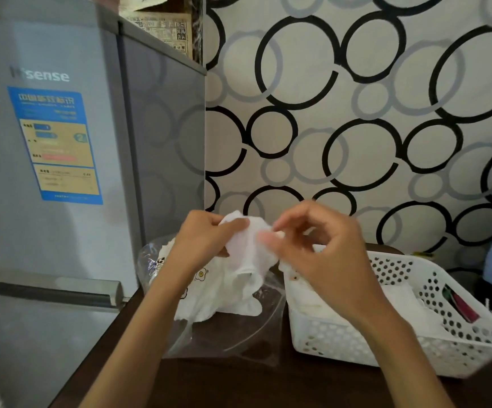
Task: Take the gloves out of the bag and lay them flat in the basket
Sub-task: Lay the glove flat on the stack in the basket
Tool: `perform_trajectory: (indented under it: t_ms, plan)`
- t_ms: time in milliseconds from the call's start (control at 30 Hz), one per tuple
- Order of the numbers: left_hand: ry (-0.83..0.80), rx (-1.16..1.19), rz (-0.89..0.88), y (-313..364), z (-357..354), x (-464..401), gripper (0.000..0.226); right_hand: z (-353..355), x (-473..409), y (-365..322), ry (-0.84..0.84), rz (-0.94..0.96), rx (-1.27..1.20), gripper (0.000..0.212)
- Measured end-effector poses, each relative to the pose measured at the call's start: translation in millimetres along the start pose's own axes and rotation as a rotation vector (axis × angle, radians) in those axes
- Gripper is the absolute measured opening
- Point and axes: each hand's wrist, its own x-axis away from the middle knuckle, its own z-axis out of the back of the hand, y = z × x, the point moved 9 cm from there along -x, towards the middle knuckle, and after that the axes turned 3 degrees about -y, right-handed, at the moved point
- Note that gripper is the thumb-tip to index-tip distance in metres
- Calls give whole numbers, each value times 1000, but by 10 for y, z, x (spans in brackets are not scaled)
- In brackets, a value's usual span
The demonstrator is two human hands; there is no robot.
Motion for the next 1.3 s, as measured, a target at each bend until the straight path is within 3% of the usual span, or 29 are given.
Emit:
perform_trajectory:
  t_ms: [67, 133, 233, 333, 433, 500, 567, 633, 700, 800, 867, 1100, 1300]
  plan:
    - [-31, -47, 31, -6, -49, 33, 45, -313, 76, 95, -331, -92, 187, 51]
    - [-43, -60, 50, -10, -64, 48, 48, -457, 136, 313, -434, -140, 418, 71]
    - [-68, -46, 77, -26, -51, 40, 31, -376, 44, 366, -224, -51, 432, 46]
    - [-145, -64, 99, -40, -81, 43, 33, -169, -19, 444, -98, -127, 160, 9]
    - [-71, -265, 49, -11, -9, 7, 71, 11, -27, 496, 11, -231, -83, 12]
    - [23, -282, -64, 100, 58, 13, 90, 86, -19, 544, 39, -298, -148, 16]
    - [-146, -132, -196, 247, -118, 92, 86, 79, -8, 564, -10, -332, -222, 17]
    - [-434, -39, -267, 347, -431, 233, 70, 89, 9, 555, -45, -357, -304, 17]
    - [-566, 10, -286, 332, -616, 296, 50, 179, 27, 572, -19, -382, -327, 16]
    - [-515, 20, -260, 285, -627, 268, 22, 405, 70, 661, 94, -430, -294, 19]
    - [-481, 22, -270, 270, -611, 240, 17, 579, 116, 738, 191, -467, -249, 18]
    - [-280, -76, -282, 230, -591, 153, 16, 986, 221, 905, 368, -554, -223, 25]
    - [-62, -146, -300, 310, -662, 174, 33, 1211, 183, 663, 507, -340, 87, 22]
